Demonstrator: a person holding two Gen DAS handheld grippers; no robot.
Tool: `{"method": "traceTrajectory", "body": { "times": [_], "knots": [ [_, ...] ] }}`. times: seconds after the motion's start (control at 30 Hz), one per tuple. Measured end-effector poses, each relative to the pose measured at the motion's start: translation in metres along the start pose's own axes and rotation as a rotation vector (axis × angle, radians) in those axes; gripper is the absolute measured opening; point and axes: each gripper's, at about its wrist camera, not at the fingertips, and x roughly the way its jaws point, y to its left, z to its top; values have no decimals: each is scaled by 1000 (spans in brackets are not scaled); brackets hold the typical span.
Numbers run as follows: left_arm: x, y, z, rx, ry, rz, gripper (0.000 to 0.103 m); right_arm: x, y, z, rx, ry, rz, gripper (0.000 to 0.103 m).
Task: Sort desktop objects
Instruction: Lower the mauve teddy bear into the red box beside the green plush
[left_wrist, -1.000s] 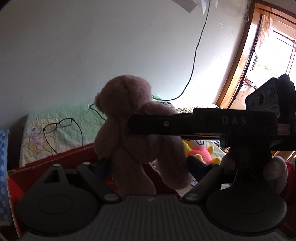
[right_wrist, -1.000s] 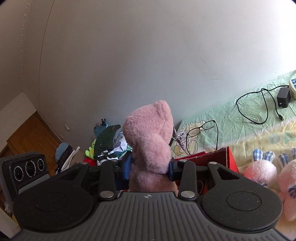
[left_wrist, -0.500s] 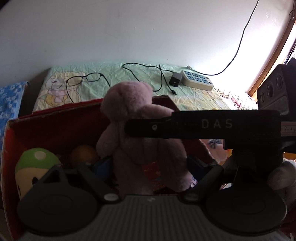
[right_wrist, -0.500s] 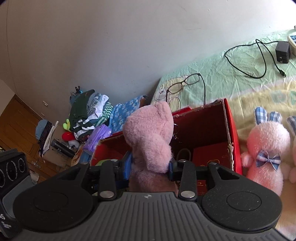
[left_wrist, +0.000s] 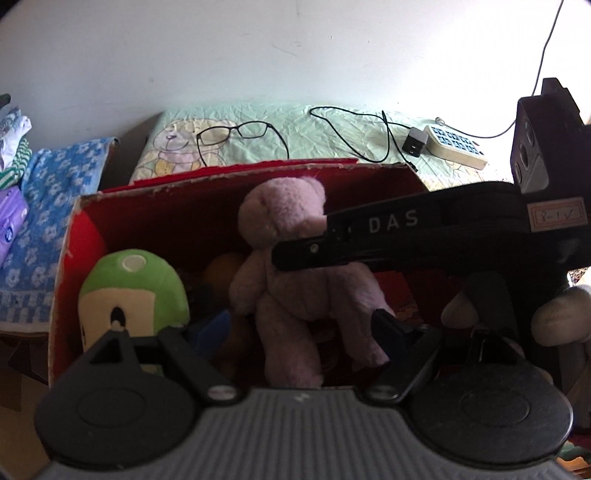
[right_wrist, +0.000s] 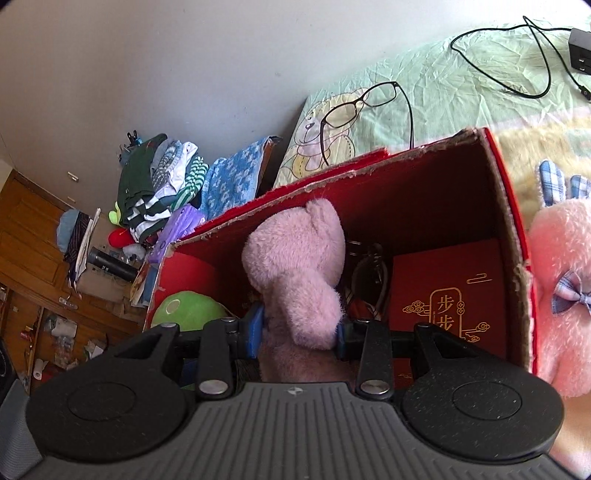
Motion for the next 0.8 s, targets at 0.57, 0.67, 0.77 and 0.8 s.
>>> {"method": "traceTrajectory", "body": {
  "times": [0.57, 0.67, 0.77, 0.8],
  "knots": [
    [-4, 16, -5, -20, 13, 43, 70, 34, 16, 3, 1, 148, 23, 42],
    [-6, 15, -6, -20, 9, 36, 73, 32, 11, 2, 26, 158, 38, 43],
    [-6, 15, -6, -22, 8, 30, 76, 22, 6, 0, 44, 130, 45, 49],
    [-7, 15, -7, -21, 7, 30, 76, 19, 5, -1, 54, 119, 48, 49]
  ]
}}
